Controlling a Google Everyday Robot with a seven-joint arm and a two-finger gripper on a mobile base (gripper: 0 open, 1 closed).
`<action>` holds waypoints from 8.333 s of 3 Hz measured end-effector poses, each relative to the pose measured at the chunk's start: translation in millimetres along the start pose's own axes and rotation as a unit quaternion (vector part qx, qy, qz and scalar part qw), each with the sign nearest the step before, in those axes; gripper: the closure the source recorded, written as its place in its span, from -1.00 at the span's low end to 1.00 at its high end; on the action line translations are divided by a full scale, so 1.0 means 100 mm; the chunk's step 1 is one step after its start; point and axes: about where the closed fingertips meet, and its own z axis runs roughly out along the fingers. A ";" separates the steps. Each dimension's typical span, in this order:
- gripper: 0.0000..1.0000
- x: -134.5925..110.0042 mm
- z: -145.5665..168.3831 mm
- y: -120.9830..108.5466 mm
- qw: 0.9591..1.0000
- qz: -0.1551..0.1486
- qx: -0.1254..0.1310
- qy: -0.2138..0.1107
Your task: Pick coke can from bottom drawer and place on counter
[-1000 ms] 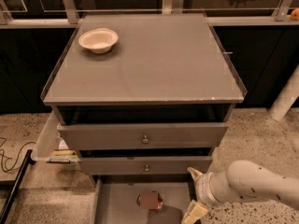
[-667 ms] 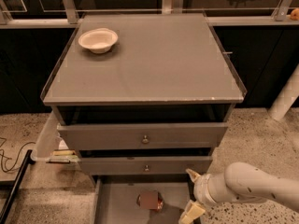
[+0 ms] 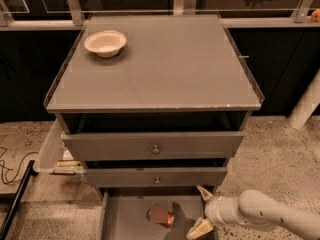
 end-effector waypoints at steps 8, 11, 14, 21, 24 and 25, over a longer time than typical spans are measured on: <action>-1.00 0.93 2.10 -0.14 0.996 -0.082 -0.004 -0.041; -1.00 0.92 2.55 0.08 0.993 -0.089 -0.062 -0.053; 0.32 0.92 2.55 0.08 0.993 -0.089 -0.062 -0.053; 1.00 0.33 0.07 -0.42 0.991 -0.121 -0.009 -0.060; 1.00 -0.18 -0.77 -0.45 0.983 -0.177 0.018 -0.042; 1.00 -0.51 -1.19 -0.33 0.976 -0.209 0.051 -0.036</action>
Offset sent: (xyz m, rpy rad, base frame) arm 0.0249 0.0152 -0.1261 0.0449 -0.0474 -0.1016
